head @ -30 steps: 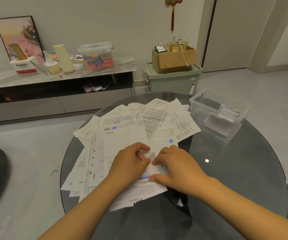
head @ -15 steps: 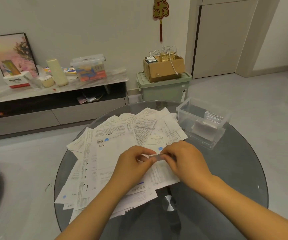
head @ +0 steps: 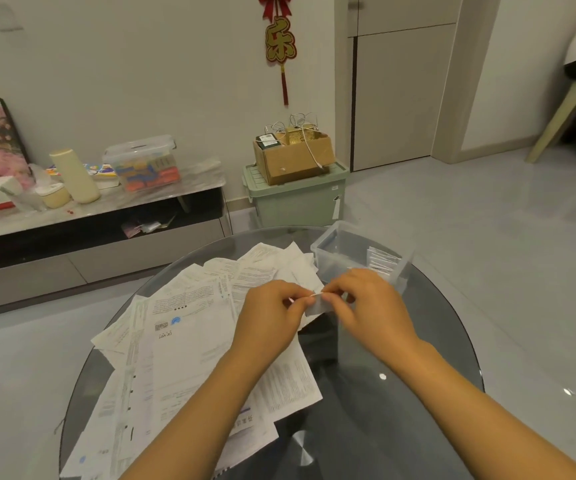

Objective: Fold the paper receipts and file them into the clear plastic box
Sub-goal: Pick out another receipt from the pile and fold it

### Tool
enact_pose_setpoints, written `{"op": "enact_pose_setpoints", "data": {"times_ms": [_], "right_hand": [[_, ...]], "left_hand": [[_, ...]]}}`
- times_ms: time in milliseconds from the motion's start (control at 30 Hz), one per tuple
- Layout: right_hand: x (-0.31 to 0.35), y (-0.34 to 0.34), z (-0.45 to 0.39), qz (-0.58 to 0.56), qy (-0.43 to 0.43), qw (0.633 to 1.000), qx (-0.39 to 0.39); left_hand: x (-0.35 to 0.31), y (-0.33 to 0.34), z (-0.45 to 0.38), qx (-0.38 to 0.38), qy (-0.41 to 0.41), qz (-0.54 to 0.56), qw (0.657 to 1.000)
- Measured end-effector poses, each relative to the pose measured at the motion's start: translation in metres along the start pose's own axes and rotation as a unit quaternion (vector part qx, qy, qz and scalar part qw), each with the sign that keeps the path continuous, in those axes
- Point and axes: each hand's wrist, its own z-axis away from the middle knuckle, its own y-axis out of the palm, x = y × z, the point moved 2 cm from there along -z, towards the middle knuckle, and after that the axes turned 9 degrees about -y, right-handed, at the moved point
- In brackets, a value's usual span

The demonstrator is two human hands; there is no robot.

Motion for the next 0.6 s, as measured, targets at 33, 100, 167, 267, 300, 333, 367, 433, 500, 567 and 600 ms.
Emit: {"op": "enact_pose_setpoints", "data": {"times_ms": [33, 100, 167, 267, 300, 333, 367, 433, 500, 567, 600], "right_hand": [[-0.004, -0.003, -0.003, -0.001, -0.001, 1.000, -0.024], [-0.015, -0.010, -0.011, -0.001, 0.006, 0.997, -0.071], [-0.027, -0.015, -0.017, 0.003, 0.008, 0.993, -0.117], [-0.045, -0.023, -0.022, 0.012, 0.030, 0.985, -0.169], [-0.052, -0.026, -0.024, 0.019, 0.038, 0.982, -0.182], [-0.059, -0.029, -0.026, 0.026, 0.048, 0.980, -0.193], [-0.066, -0.031, -0.027, 0.031, 0.059, 0.977, -0.203], [-0.079, -0.034, -0.028, 0.038, 0.080, 0.972, -0.219], [-0.090, -0.034, -0.029, 0.045, 0.099, 0.967, -0.231], [-0.095, -0.031, -0.030, 0.053, 0.113, 0.965, -0.232], [-0.097, -0.029, -0.030, 0.061, 0.119, 0.963, -0.232]], "left_hand": [[-0.006, 0.001, -0.005, -0.001, 0.007, 0.017, 1.000], [-0.020, 0.006, -0.019, -0.001, 0.020, 0.051, 0.999], [-0.030, 0.012, -0.034, 0.008, 0.024, 0.075, 0.997], [-0.043, 0.022, -0.053, 0.011, 0.023, 0.109, 0.994], [-0.047, 0.026, -0.059, 0.014, 0.025, 0.113, 0.993], [-0.050, 0.030, -0.064, 0.024, 0.031, 0.106, 0.994], [-0.053, 0.033, -0.068, 0.038, 0.042, 0.086, 0.995], [-0.058, 0.041, -0.077, 0.071, 0.081, 0.008, 0.994], [-0.064, 0.053, -0.086, 0.109, 0.137, -0.104, 0.979], [-0.069, 0.062, -0.091, 0.139, 0.174, -0.177, 0.959], [-0.071, 0.068, -0.093, 0.150, 0.186, -0.195, 0.951]]}}
